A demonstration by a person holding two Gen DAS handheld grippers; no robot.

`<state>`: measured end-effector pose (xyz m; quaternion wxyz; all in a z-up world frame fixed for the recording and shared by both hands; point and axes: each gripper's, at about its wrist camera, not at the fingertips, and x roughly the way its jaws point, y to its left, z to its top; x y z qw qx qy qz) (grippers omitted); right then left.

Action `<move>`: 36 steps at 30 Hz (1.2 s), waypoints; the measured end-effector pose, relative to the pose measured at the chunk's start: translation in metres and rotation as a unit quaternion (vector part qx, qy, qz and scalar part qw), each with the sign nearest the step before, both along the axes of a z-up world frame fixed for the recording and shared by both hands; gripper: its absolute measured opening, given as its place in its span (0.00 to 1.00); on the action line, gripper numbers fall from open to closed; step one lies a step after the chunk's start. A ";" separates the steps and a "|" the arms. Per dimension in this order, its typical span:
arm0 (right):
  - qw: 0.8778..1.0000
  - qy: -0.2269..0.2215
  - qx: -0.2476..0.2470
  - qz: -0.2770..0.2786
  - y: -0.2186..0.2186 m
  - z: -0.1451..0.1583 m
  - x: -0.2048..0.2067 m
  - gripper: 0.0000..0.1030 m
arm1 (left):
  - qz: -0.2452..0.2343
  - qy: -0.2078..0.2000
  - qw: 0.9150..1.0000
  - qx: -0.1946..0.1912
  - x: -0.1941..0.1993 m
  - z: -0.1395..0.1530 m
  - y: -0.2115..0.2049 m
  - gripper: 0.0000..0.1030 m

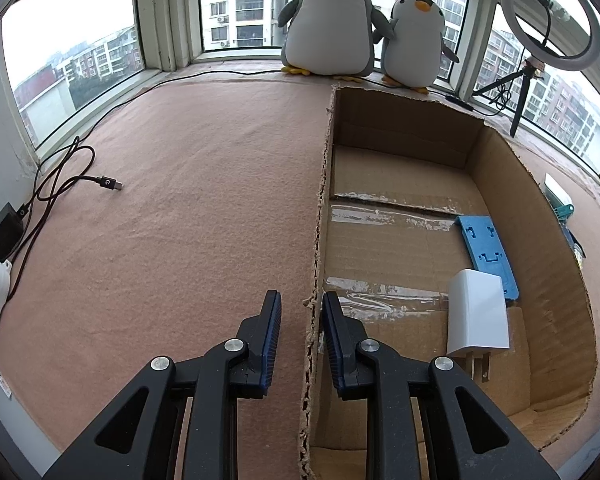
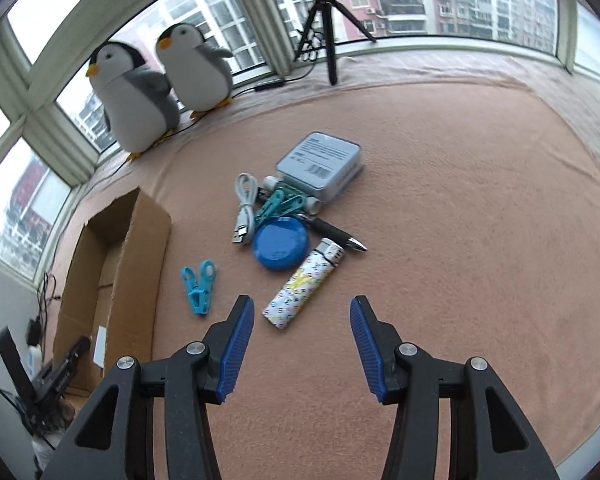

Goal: Organize rigid objects
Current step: 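Return the right gripper to the pile and grasp the patterned lighter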

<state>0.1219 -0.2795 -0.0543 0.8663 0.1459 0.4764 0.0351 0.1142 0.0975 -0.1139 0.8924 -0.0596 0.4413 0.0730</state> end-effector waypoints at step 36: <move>0.994 0.076 0.015 -0.074 0.011 -0.046 0.051 0.41 | -0.019 0.004 1.000 -0.007 -0.005 0.002 -0.002 0.23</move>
